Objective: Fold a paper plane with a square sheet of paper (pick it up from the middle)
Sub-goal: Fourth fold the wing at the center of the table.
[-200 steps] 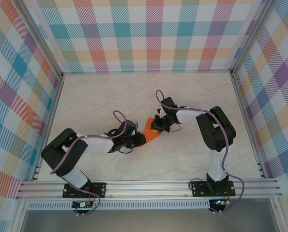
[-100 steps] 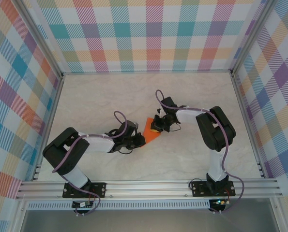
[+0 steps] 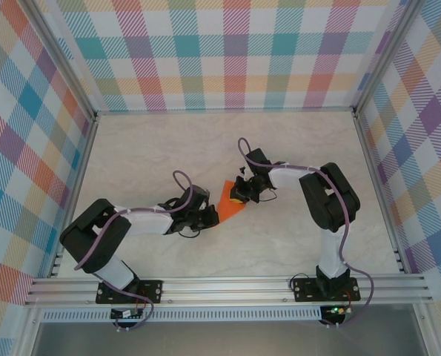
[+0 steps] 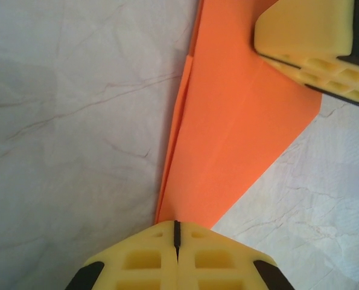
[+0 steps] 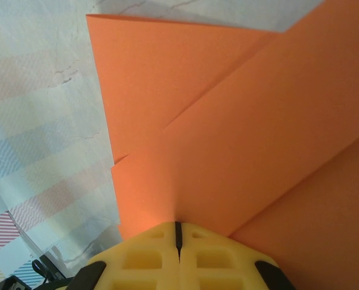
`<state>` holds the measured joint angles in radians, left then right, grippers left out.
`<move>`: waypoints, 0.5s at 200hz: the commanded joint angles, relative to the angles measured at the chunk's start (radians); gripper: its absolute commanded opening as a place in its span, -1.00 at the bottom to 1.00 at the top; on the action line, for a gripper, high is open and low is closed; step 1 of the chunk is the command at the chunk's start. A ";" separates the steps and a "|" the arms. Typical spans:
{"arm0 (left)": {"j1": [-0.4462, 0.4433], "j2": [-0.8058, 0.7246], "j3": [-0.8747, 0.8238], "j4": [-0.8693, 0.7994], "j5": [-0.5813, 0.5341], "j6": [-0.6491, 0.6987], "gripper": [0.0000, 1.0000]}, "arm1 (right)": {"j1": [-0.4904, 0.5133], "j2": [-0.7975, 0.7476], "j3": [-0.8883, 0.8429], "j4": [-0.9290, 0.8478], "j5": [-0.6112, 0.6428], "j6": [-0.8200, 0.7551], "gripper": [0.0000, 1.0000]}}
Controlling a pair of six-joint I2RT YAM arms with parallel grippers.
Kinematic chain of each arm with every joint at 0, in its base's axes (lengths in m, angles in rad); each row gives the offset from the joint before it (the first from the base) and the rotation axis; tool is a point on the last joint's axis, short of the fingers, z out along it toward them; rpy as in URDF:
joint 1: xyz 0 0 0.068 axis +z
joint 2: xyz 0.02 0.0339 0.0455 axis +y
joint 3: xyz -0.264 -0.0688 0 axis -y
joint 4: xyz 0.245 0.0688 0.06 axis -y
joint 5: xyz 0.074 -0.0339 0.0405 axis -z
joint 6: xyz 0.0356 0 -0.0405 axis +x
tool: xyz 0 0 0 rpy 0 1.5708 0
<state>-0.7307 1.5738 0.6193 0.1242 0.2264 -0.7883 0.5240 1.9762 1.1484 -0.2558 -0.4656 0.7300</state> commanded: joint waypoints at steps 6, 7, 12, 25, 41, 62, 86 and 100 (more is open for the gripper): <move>-0.003 -0.037 -0.005 -0.168 0.036 0.022 -0.93 | -0.001 0.065 -0.010 -0.058 0.096 0.016 -0.98; -0.003 -0.039 -0.005 -0.169 0.036 0.022 -0.93 | -0.001 0.065 -0.010 -0.058 0.096 0.016 -0.98; -0.003 -0.041 -0.002 -0.174 0.041 0.028 -0.93 | -0.001 0.065 -0.010 -0.059 0.096 0.016 -0.98; -0.004 -0.040 0.005 -0.178 0.049 0.034 -0.92 | -0.001 0.065 -0.010 -0.060 0.095 0.016 -0.98; -0.004 -0.035 0.008 -0.162 0.063 0.036 -0.91 | -0.001 0.066 -0.010 -0.059 0.094 0.016 -0.98; -0.003 -0.033 0.019 -0.144 0.072 0.033 -0.89 | -0.001 0.067 -0.010 -0.058 0.096 0.014 -0.98; -0.004 -0.016 0.037 -0.185 0.036 0.044 -0.89 | 0.000 0.070 -0.009 -0.059 0.096 0.016 -0.98; -0.003 -0.003 0.030 -0.190 0.029 0.043 -0.89 | -0.001 0.071 -0.009 -0.060 0.096 0.014 -0.98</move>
<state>-0.7307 1.5475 0.6373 0.0120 0.2642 -0.7635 0.5240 1.9785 1.1503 -0.2562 -0.4667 0.7300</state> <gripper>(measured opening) 0.056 0.043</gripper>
